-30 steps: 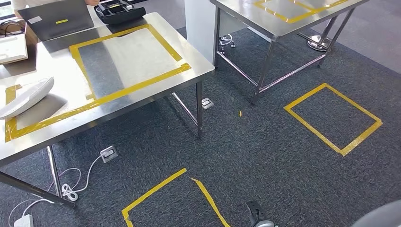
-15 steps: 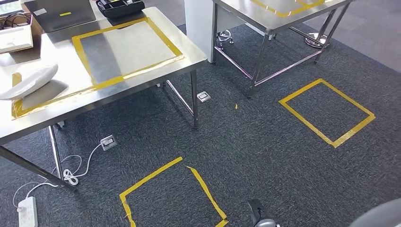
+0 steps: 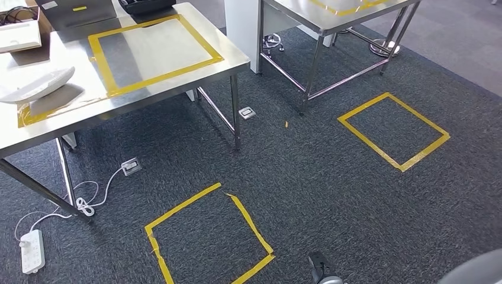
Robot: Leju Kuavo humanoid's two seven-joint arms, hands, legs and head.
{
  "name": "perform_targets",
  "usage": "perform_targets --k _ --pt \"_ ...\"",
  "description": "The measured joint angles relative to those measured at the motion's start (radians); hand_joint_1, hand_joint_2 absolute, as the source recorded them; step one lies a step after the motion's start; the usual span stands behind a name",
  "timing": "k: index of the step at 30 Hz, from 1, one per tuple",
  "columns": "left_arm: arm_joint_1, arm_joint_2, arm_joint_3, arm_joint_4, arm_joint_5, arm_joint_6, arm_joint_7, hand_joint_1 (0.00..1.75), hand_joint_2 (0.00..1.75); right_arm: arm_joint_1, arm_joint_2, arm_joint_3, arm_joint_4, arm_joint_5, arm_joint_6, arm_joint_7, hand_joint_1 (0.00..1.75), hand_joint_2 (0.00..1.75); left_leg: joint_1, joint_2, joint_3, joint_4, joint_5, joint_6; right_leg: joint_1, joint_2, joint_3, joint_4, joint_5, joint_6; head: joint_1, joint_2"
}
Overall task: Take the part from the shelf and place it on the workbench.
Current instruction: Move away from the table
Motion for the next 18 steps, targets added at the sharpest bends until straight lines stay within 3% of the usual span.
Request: perform_targets --k 1,3,4,5,7,8,9,10,11,12,14,15,16,18 --pt "0.0 0.001 0.0 0.0 0.0 0.0 0.0 0.0 0.0 -0.002 0.0 0.0 0.0 0.0 0.0 0.0 0.0 0.0 0.0 0.002 -0.002 -0.003 0.011 -0.006 0.003 0.0 0.015 -0.034 -0.01 -0.005 0.0 0.0" --pt "0.001 0.001 0.0 0.0 0.0 0.0 0.0 0.0 0.0 -0.001 0.0 0.0 0.0 0.0 0.0 0.0 0.0 0.0 0.003 0.003 -0.008 -0.012 0.026 -0.018 0.002 -0.002 0.003 -0.049 0.009 -0.016 0.0 0.0" --pt "0.001 0.0 0.0 0.0 0.0 0.0 0.0 0.0 0.0 0.0 0.001 0.0 0.0 0.0 0.0 0.001 0.0 0.0 0.005 0.002 -0.015 -0.004 0.01 -0.023 0.0 -0.004 -0.007 -0.054 0.023 -0.022 -0.001 0.0" --pt "0.0 0.0 0.001 0.001 0.0 0.0 0.0 0.0 0.0 0.001 0.002 0.0 0.0 0.0 0.0 0.001 0.0 0.0 0.006 0.0 -0.025 0.022 -0.028 -0.027 -0.003 -0.006 -0.019 -0.058 0.038 -0.028 -0.001 0.0" --pt "0.0 0.001 0.001 0.002 0.0 0.0 0.0 0.0 0.0 0.001 0.002 -0.001 0.0 0.0 0.0 0.001 0.0 0.0 0.009 -0.004 -0.051 0.13 -0.134 -0.038 -0.005 -0.011 -0.048 -0.058 0.064 -0.034 -0.001 0.0" --pt "0.0 0.001 0.002 0.003 0.0 0.0 0.0 0.0 0.0 0.002 0.003 -0.001 0.0 0.0 0.0 0.001 0.0 0.0 0.01 -0.004 -0.058 0.193 -0.168 -0.043 -0.005 -0.013 -0.065 -0.056 0.076 -0.033 -0.001 0.0" --pt "0.001 0.0 0.002 0.004 0.0 0.0 0.001 0.0 0.0 0.002 0.003 -0.001 0.0 0.0 0.0 0.001 0.0 0.0 0.012 -0.004 -0.058 0.242 -0.176 -0.048 -0.005 -0.015 -0.083 -0.053 0.089 -0.031 -0.001 0.0" --pt "0.001 0.0 0.002 0.005 0.0 0.0 0.001 0.0 0.0 0.002 0.003 -0.001 0.0 0.0 0.0 0.001 0.0 0.0 0.014 -0.004 -0.047 0.265 -0.159 -0.052 -0.006 -0.017 -0.101 -0.049 0.101 -0.029 -0.001 0.0" --pt "0.001 0.0 0.002 0.005 0.0 0.0 0.001 0.0 0.0 0.002 0.003 -0.001 0.0 0.0 0.0 0.001 0.0 0.0 0.017 -0.004 -0.02 0.256 -0.131 -0.055 -0.008 -0.019 -0.12 -0.043 0.112 -0.025 -0.001 0.0" --pt "0.001 0.0 0.002 0.005 0.0 0.0 0.001 0.0 0.0 0.001 0.003 -0.001 0.0 0.0 0.0 0.001 0.0 0.0 0.02 -0.005 0.027 0.209 -0.109 -0.059 -0.01 -0.019 -0.137 -0.035 0.122 -0.021 -0.001 0.0" --pt "0.001 0.001 0.002 0.005 0.0 0.0 0.001 0.0 0.0 0.0 0.003 -0.001 0.0 0.0 0.0 0.0 0.0 0.0 0.02 -0.01 0.135 0.07 -0.124 -0.06 -0.01 -0.018 -0.167 -0.021 0.137 -0.009 0.001 0.0" --pt "0.002 0.001 0.002 0.004 0.0 0.0 0.001 0.0 0.0 -0.001 0.003 -0.001 0.0 0.0 0.0 0.0 0.0 0.0 0.018 -0.011 0.168 0.015 -0.144 -0.052 -0.009 -0.017 -0.175 -0.016 0.144 -0.003 0.001 0.0" --pt "0.002 0.001 0.002 0.003 0.0 0.0 0.001 0.0 0.0 -0.001 0.003 -0.001 0.0 0.0 0.0 0.0 0.0 0.0 0.014 -0.011 0.179 -0.011 -0.159 -0.041 -0.009 -0.016 -0.18 -0.015 0.151 0.002 0.002 0.0" --pt "0.002 0.001 0.002 0.002 0.0 0.0 0.001 0.0 0.87 0.002 0.003 -0.001 0.0 0.0 0.0 0.0 0.0 0.0 0.012 -0.006 0.166 -0.015 -0.154 -0.013 -0.01 -0.015 -0.185 -0.013 0.161 0.014 0.002 0.0"
